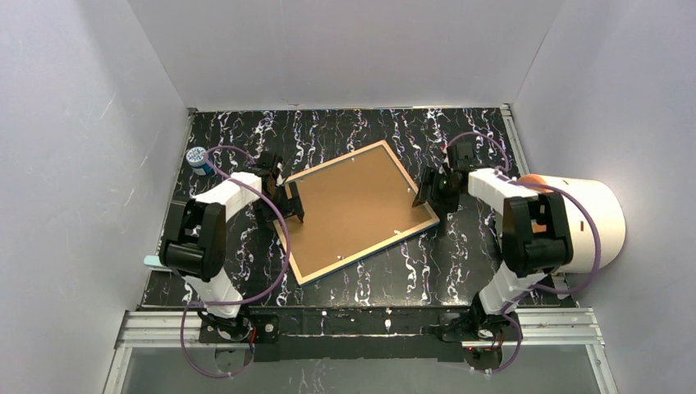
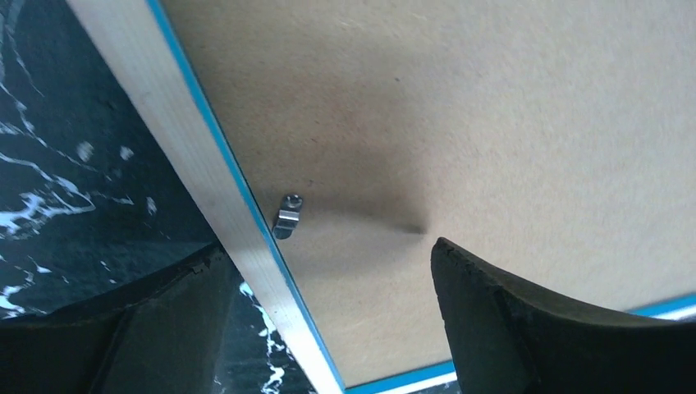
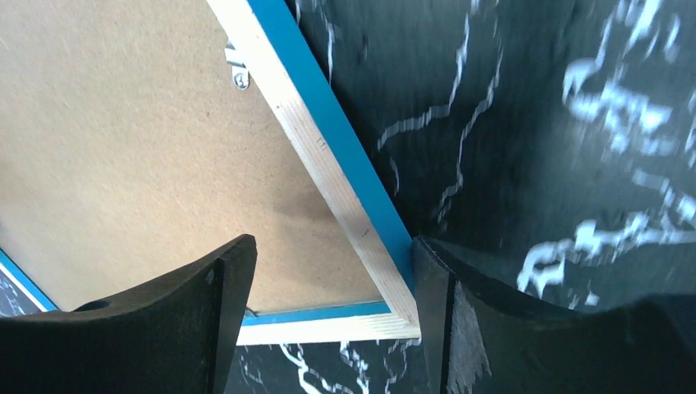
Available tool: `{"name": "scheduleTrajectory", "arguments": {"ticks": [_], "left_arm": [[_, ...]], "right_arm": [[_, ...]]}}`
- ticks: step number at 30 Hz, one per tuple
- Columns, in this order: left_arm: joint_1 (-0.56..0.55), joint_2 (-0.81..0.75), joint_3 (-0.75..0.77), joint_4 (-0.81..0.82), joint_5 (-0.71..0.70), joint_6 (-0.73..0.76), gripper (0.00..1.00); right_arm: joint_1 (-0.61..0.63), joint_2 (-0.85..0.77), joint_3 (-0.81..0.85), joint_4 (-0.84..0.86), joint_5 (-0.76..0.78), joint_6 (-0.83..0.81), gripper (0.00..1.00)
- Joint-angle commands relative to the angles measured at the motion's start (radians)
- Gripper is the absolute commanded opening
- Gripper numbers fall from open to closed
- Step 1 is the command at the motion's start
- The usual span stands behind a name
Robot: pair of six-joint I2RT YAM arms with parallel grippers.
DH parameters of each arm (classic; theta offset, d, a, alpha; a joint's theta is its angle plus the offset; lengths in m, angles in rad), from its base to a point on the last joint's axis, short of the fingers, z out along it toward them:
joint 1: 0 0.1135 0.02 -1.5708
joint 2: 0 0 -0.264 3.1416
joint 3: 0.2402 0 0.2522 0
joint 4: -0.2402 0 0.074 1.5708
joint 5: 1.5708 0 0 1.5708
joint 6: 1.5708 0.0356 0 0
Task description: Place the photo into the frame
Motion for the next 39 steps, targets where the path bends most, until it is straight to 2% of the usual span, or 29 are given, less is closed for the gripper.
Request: {"name": "scheduleTrajectory", "arguments": {"ticks": [1,5,7,10,13,15,20,25,28,30,35,39], "left_arm": [[-0.025,0.056,0.066,0.127,0.124,0.011,0.80],[-0.020,0.064,0.092,0.096,0.049,0.015,0.81],[-0.016,0.052,0.099,0.078,0.006,0.015,0.87],[-0.006,0.016,0.101,0.053,-0.034,0.025,0.94],[0.002,-0.038,0.095,0.024,-0.057,0.031,0.96],[0.007,-0.087,0.075,0.007,-0.070,0.028,0.95],[0.012,-0.202,-0.027,-0.027,-0.113,-0.025,0.82],[0.018,-0.290,-0.135,-0.013,-0.165,-0.095,0.62],[0.019,-0.289,-0.169,-0.005,-0.129,-0.106,0.55],[0.018,-0.277,-0.179,-0.025,-0.096,-0.094,0.52],[0.020,-0.311,-0.223,-0.022,-0.101,-0.091,0.44],[0.020,-0.297,-0.244,-0.020,-0.101,-0.093,0.34]], "right_arm": [[0.104,-0.140,-0.069,-0.010,-0.159,0.154,0.75],[0.106,-0.213,-0.041,-0.109,0.032,0.203,0.76],[0.108,-0.242,-0.003,-0.152,0.177,0.226,0.79],[0.109,-0.263,0.047,-0.169,0.270,0.226,0.83],[0.126,-0.243,0.093,-0.156,0.263,0.219,0.83],[0.159,-0.227,0.097,-0.108,0.206,0.239,0.82],[0.308,-0.144,0.064,0.140,0.037,0.402,0.68],[0.506,0.044,0.154,0.313,0.020,0.588,0.58],[0.579,0.156,0.204,0.420,0.002,0.695,0.42],[0.616,0.258,0.303,0.424,0.023,0.726,0.32],[0.678,0.422,0.481,0.394,0.027,0.758,0.30],[0.710,0.502,0.536,0.384,0.022,0.781,0.31]]}}
